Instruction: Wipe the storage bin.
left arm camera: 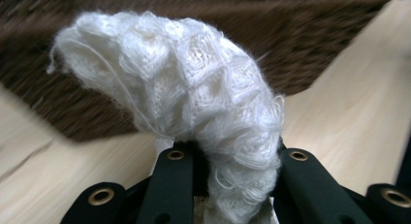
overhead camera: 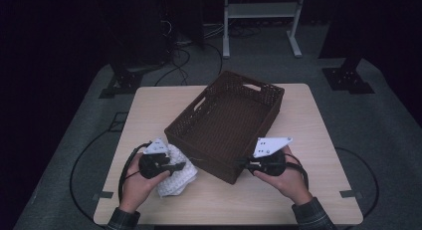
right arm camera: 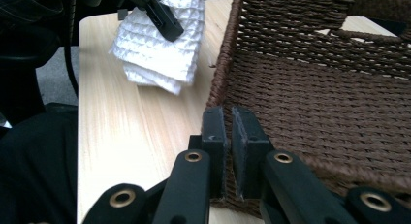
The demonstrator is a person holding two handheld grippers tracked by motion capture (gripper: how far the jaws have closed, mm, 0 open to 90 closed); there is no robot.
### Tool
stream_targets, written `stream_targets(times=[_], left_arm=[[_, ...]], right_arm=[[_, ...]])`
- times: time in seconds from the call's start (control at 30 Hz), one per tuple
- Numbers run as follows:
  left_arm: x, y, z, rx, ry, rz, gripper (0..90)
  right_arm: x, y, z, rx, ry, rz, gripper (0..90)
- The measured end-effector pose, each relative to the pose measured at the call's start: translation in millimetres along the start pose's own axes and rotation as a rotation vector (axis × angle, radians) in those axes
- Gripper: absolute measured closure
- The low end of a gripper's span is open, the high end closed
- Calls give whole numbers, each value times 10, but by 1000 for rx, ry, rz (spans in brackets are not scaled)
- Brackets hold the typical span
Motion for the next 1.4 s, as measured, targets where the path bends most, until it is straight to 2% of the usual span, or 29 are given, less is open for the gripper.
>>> stream_targets(times=[0.23, 0.37, 0.47, 0.57, 0.63, 0.77, 0.9, 1.07, 1.2, 1.27, 1.4], left_arm=[[-121, 256, -219, -61, 8, 74, 736], [-174, 399, -358, -90, 36, 139, 726], [-179, 478, -443, -110, 49, 157, 696], [-197, 500, -466, -115, 46, 171, 619], [-220, 505, -462, -109, 37, 199, 518], [-263, 527, -457, -105, 32, 217, 373], [-326, 557, -443, -123, 10, 222, 288], [-408, 558, -394, -111, -5, 234, 258], [-465, 556, -357, -99, -8, 238, 253], [-489, 554, -323, -92, -19, 239, 257], [-510, 567, -249, -82, -27, 227, 275]], right_arm=[[-75, -63, -66, 23, -9, -35, 829], [-147, -113, -122, 32, -10, -58, 825], [-188, -148, -186, 48, -3, -75, 819], [-218, -177, -243, 61, 1, -89, 806], [-235, -196, -289, 77, 4, -98, 791], [-240, -240, -415, 103, 25, -119, 750], [-242, -280, -556, 130, 48, -141, 680], [-264, -339, -725, 172, 68, -181, 541], [-272, -392, -894, 195, 93, -241, 417], [-284, -425, -991, 223, 114, -267, 371], [-322, -495, -1183, 252, 149, -351, 291]])
Point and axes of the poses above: each handheld gripper's, and its own axes: x roughly forward along the jaws, z roughly out of its top, y roughly to its left, the point moved 2 cm from there along x, roughly forward along the jaws, and after that the axes turned 7 degrees about -z, right-handed, at the moved point
